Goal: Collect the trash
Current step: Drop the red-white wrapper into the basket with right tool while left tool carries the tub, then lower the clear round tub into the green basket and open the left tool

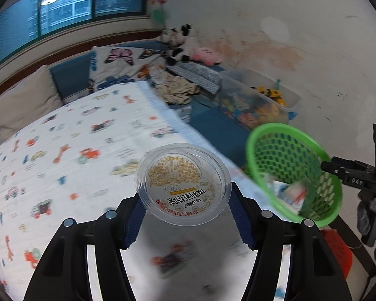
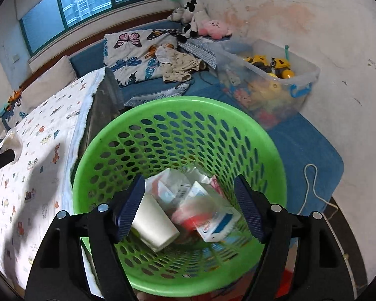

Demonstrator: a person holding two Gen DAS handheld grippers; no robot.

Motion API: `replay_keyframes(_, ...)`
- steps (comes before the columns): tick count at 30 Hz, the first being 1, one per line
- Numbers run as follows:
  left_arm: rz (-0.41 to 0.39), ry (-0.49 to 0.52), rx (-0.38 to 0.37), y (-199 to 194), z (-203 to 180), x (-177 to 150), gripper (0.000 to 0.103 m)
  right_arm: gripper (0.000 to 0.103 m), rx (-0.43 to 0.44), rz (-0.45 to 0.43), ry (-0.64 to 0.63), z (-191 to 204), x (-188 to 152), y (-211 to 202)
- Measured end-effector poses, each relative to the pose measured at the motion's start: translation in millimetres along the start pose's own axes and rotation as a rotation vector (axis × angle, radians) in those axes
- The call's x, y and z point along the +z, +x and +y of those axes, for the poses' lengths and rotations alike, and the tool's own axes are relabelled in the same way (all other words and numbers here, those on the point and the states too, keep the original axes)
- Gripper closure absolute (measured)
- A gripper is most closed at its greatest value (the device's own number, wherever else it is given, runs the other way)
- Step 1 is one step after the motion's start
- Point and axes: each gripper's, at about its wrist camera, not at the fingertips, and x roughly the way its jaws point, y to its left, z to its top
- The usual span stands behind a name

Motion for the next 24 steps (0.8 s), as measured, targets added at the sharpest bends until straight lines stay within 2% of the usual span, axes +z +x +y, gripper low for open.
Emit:
replay_keyframes(8,0.044,0.055,-0.077,25.0,-64.5,10.8,0.042,0.029,0.022,-0.017,0.021,-14.5,-13.4,-22.4)
replay_keyframes(14,0.077,0.101,-0.106,44.7,-105.5,15.6,0.042,0.027,0.030,-0.028,0.021,-18.8,-25.4,-37.9)
replay_keyframes(24,0.110,0.134,-0.133,68.1,-144.0,25.2,0.042,0.026,0.046,-0.040,0.021,-17.2,-37.2,-50.2)
